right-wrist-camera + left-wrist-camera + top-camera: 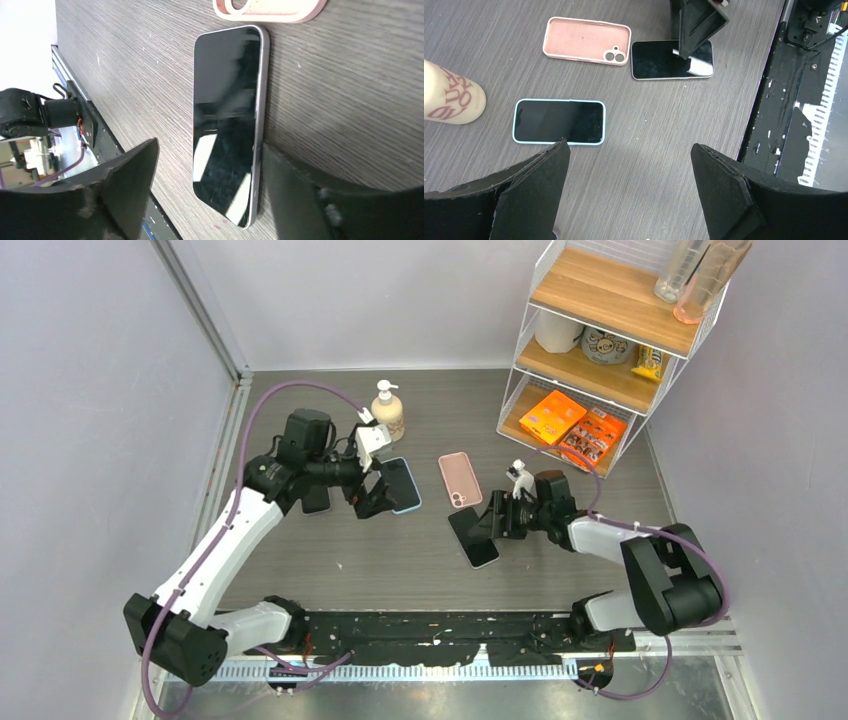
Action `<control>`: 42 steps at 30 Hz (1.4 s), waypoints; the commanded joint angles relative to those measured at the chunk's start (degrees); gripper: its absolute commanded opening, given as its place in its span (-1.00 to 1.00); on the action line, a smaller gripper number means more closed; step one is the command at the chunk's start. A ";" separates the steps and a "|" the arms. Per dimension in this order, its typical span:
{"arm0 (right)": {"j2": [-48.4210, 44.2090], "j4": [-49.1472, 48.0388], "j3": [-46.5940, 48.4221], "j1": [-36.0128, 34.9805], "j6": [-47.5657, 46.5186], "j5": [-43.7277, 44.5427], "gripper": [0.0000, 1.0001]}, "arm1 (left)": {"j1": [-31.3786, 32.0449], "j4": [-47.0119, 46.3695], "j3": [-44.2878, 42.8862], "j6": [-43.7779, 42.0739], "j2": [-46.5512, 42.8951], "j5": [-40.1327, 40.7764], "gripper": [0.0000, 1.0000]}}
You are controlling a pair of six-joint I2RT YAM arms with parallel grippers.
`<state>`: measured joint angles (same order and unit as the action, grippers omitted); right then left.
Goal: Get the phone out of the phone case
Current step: Place the phone at the center of the board.
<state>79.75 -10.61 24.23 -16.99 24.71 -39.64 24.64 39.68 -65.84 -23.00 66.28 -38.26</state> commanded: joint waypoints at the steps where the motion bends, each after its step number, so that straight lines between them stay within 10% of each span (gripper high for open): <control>1: -4.62 2.52 1.07 0.74 -2.52 5.32 0.94 | -0.03 -0.40 0.30 -0.95 -1.80 0.38 0.99; 10: -16.66 10.94 8.64 0.99 -8.99 4.99 0.91 | -0.03 0.29 1.38 -2.53 -3.92 1.49 0.99; 20: -28.84 32.52 25.64 2.03 -25.83 36.56 0.91 | -0.03 -6.43 4.77 1.28 -8.25 5.60 0.99; 23: -30.15 35.18 28.25 2.50 -33.31 30.99 0.93 | -0.03 -8.41 5.60 1.60 -8.74 6.05 0.99; 27: -27.79 38.45 32.51 2.61 -38.57 21.09 0.07 | -0.03 -9.20 5.77 0.76 -7.86 5.40 0.99; 30: -25.75 38.08 34.73 2.55 -40.23 24.98 0.98 | -0.03 -9.34 5.66 -0.29 -6.56 4.83 0.99; 42: -20.27 37.75 38.95 2.55 -45.98 16.86 0.90 | -0.03 -11.35 6.37 0.16 -3.48 3.80 0.99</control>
<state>58.96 27.29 60.20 -14.50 -17.78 -17.85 24.64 31.92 -59.99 -23.14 62.57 -33.04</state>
